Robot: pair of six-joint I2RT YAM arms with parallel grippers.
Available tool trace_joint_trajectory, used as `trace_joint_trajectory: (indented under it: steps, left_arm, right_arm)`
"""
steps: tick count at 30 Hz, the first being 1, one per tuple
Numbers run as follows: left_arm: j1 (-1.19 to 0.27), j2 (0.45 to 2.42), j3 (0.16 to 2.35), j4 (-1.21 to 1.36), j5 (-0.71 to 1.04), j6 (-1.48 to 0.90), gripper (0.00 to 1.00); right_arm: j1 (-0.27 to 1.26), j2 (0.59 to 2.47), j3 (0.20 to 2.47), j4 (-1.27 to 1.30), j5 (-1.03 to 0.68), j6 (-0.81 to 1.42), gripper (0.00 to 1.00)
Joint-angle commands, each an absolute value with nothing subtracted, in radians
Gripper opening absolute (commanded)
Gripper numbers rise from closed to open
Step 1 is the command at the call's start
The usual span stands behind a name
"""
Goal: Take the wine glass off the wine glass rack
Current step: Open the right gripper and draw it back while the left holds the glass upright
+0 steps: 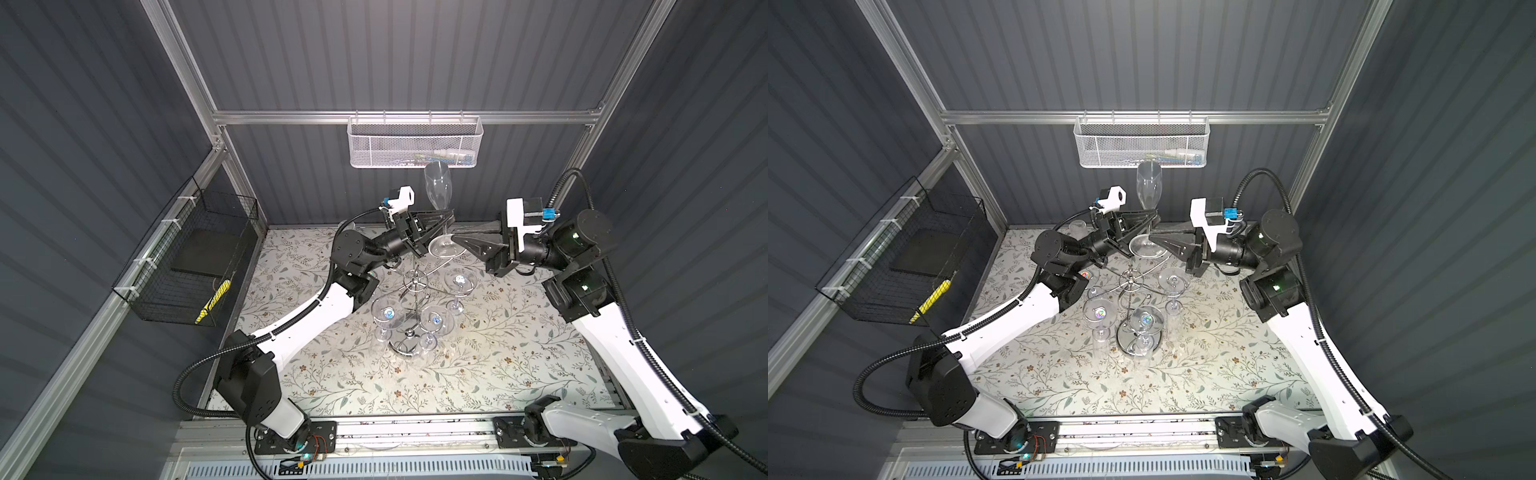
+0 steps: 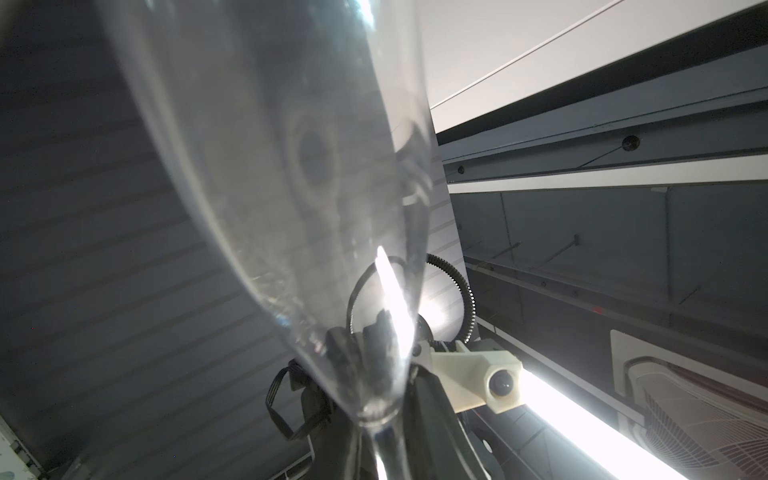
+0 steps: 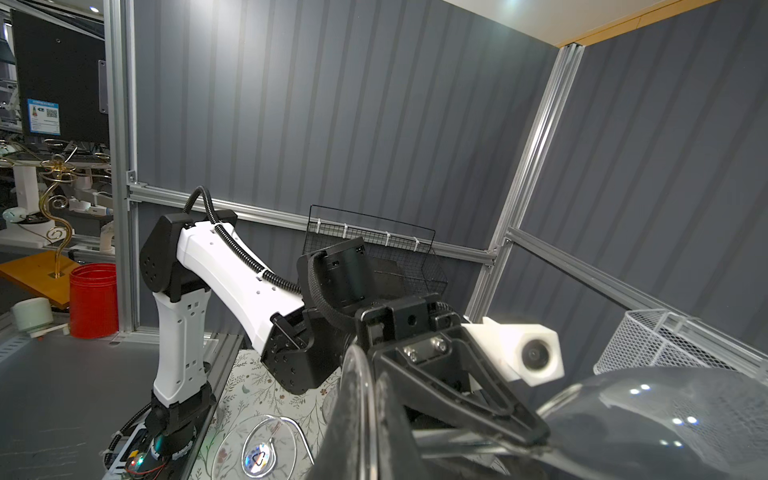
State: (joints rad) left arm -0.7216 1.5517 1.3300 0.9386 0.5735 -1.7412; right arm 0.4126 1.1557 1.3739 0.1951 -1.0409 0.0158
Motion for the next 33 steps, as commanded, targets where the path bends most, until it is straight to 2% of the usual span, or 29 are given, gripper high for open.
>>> trace_joint_trajectory:
  steps: [1,4,5,6,9,11,14,17,21,25,28,31,33]
  left_arm:
    - [-0.729,1.537,1.327,1.009,0.574,-1.727,0.12]
    - [-0.729,1.541,1.33,1.011,0.572,-1.727,0.01]
    - [-0.728,1.54,1.328,1.013,0.57,-1.727,0.0]
    - [-0.729,1.536,1.322,1.019,0.561,-1.729,0.0]
    - [-0.729,1.531,1.297,1.071,0.521,-1.739,0.0]
    - [-0.728,1.532,1.3,1.084,0.516,-1.73,0.0]
    - [-0.729,1.529,1.341,1.031,0.55,-1.66,0.0]
    - [-0.723,1.519,1.458,0.855,0.624,-1.47,0.0]
    - [-0.724,1.508,1.674,0.395,0.691,-1.07,0.0]
    - [-0.723,1.484,1.81,0.065,0.624,-0.717,0.0]
    - [-0.724,1.472,1.908,-0.196,0.498,-0.454,0.0]
    - [-0.723,1.451,1.915,-0.319,0.38,-0.277,0.0]
    - [-0.723,1.438,1.903,-0.358,0.322,-0.198,0.0]
  right_arm:
    - [0.419,1.151,1.381,0.186,-1.03,-0.006,0.0]
    - [0.423,1.148,1.378,0.166,-1.011,-0.024,0.0]
    - [0.427,1.143,1.37,0.164,-0.984,-0.031,0.04]
    - [0.429,1.132,1.356,0.168,-0.952,-0.041,0.15]
    - [0.43,1.08,1.307,0.205,-0.856,-0.032,0.68]
    - [0.431,1.049,1.285,0.222,-0.785,-0.002,0.98]
    - [0.431,0.991,1.276,0.22,-0.659,0.05,0.99]
    - [0.431,0.915,1.249,0.255,-0.547,0.103,0.99]
    - [0.431,0.812,1.189,0.325,-0.302,0.178,0.99]
    - [0.431,0.771,1.24,0.167,-0.05,0.303,0.99]
    - [0.431,0.768,1.266,0.089,-0.033,0.333,0.99]
    - [0.431,0.777,1.242,0.136,-0.148,0.329,0.99]
    - [0.43,0.806,1.276,0.089,-0.149,0.405,0.99]
